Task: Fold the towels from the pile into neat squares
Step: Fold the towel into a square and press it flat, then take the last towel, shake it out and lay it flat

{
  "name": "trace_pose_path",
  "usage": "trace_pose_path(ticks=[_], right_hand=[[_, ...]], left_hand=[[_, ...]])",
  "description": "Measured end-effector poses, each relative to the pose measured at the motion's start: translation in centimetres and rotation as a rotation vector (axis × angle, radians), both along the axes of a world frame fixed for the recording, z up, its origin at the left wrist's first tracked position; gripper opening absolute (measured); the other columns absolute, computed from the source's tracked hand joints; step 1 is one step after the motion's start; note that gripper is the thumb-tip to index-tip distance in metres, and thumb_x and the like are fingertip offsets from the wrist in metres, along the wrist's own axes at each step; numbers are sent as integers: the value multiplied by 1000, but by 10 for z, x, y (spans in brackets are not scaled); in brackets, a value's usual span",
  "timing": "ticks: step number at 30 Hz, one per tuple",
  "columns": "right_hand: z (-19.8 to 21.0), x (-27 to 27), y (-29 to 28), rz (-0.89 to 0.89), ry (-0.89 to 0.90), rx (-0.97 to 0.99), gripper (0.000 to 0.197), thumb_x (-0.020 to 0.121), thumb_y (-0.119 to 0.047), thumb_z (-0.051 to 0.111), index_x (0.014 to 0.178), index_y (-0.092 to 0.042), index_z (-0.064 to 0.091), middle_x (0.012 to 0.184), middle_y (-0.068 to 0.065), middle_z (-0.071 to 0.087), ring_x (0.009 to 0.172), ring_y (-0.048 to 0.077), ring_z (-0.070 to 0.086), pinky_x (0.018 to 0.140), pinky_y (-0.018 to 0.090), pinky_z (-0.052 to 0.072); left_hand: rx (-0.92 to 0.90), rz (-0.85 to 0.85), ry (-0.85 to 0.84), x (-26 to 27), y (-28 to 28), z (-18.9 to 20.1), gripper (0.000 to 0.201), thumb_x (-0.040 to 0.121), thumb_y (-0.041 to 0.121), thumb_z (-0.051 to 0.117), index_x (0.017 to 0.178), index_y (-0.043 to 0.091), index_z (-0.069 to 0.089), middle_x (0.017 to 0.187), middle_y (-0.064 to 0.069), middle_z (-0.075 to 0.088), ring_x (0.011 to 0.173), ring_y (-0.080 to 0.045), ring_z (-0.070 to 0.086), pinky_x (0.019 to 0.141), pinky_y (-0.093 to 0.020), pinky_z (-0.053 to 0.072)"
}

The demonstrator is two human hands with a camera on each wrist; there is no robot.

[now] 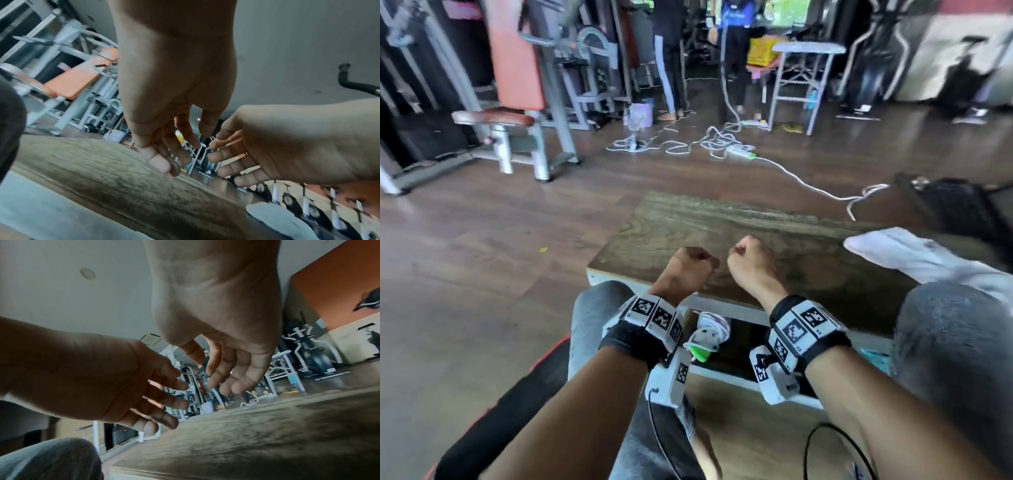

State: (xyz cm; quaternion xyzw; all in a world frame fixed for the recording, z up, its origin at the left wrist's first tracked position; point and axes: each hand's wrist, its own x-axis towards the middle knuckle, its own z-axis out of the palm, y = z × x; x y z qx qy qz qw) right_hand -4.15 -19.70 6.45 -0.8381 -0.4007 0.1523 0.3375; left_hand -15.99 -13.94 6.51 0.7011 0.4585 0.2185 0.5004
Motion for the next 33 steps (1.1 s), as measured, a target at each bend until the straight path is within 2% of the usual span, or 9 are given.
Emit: trace_pose_path(ticks=[4,9,11,15,20,23,26,29,33], right_hand=[[-15,56,-32,-90,7,-98,16,97,-32,48,102,-19,57,96,1,57,90,25,54,77,32,43],[-48,133,-80,-191,150,-168,19,97,-27,48,101,-13,59,104,6,61,99,30,59,82,34,45],[-59,159,-98,-249,131,-144,16,97,-22,47,100,-13,60,102,6,63,100,29,59,79,31,42],[-71,208,-121,-402,-62,-89,11,89,-16,51,89,-17,62,99,8,65,104,30,59,89,38,48],[-76,267,-156,-602,-113,-298,45,91,-25,54,134,-13,48,153,13,30,142,38,23,111,53,32],[-88,287,-172,-627,-139,-372,62,93,-24,51,150,-12,28,160,12,25,148,35,16,115,54,24],[-101,285,-177,-607,-231,-397,53,92,-20,52,141,-6,38,146,14,46,138,34,34,112,52,28],[-111,271,-173,-526,-357,-443,28,90,-22,52,114,-9,59,125,14,58,126,35,43,108,50,33],[-110,270,-174,-561,-466,-375,28,84,-29,59,108,-14,62,145,12,34,135,35,29,109,49,32]], left_hand=[[35,-164,111,59,-5,-20,19,90,16,59,88,1,71,65,-5,61,59,-20,55,58,-29,45],[248,-473,401,134,-28,-43,26,95,24,53,112,9,66,109,-10,64,105,-28,57,85,-32,44],[305,-541,501,160,-37,-57,35,91,28,56,124,17,58,132,-14,50,129,-33,40,102,-40,37],[422,-561,612,198,-47,-77,57,85,38,61,136,19,41,142,-16,28,134,-37,27,108,-50,32],[453,-553,645,225,-55,-106,64,82,50,60,133,20,35,146,-15,23,138,-37,19,114,-53,19],[405,-538,669,232,-57,-115,64,85,51,54,137,22,31,157,-14,10,146,-37,3,117,-55,8],[399,-544,715,234,-61,-118,69,89,54,47,145,23,23,162,-14,-3,149,-36,-10,118,-56,-3],[429,-554,737,231,-66,-119,70,92,56,40,150,24,17,163,-14,-8,149,-35,-14,117,-58,-7],[445,-542,668,224,-68,-120,62,92,51,41,146,26,22,164,-13,-6,150,-32,-13,119,-55,-5]])
